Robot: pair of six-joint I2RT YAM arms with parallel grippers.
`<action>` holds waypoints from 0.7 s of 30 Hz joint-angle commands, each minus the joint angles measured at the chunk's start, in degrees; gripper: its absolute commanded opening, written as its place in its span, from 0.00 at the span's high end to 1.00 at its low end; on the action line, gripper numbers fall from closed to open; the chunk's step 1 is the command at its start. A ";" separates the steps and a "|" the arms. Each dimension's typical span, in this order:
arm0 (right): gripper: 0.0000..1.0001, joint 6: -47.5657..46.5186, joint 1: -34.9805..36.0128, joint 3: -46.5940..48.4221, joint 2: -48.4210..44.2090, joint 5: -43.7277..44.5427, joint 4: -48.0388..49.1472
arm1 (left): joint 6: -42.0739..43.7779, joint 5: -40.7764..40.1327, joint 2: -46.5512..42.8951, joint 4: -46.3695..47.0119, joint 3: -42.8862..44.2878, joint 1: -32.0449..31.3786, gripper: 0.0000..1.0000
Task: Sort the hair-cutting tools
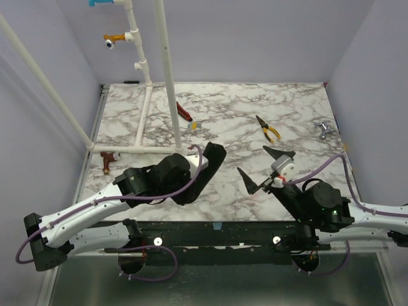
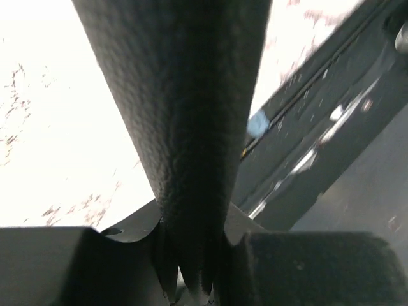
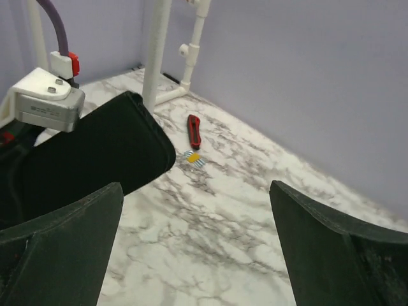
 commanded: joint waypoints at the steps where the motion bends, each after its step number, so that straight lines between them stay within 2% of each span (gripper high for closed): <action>1: 0.00 26.43 0.41 0.35 -3.24 8.97 -7.63 | -3.81 10.20 -1.94 22.61 -4.32 8.06 1.00; 7: 0.00 52.56 0.41 -3.64 -5.39 15.45 -16.59 | -9.90 23.28 8.35 45.10 -8.75 12.96 1.00; 9: 0.00 56.01 0.41 -7.01 -7.58 15.66 -16.06 | -12.38 27.08 13.89 50.51 -8.31 13.86 0.99; 11: 0.00 58.61 0.41 -10.05 -9.52 15.65 -15.56 | -13.91 29.78 20.29 52.41 -6.59 14.32 0.97; 15: 0.00 61.29 0.41 -13.85 -11.64 16.82 -16.00 | -16.50 30.21 32.26 54.67 -3.29 14.46 0.92; 17: 0.00 64.00 0.41 -14.01 -12.07 17.79 -18.80 | -17.72 27.92 36.11 54.81 -2.46 14.67 0.90; 21: 0.00 68.95 0.41 -12.72 -11.68 19.71 -25.20 | -18.78 23.15 41.13 51.32 -0.32 15.03 0.79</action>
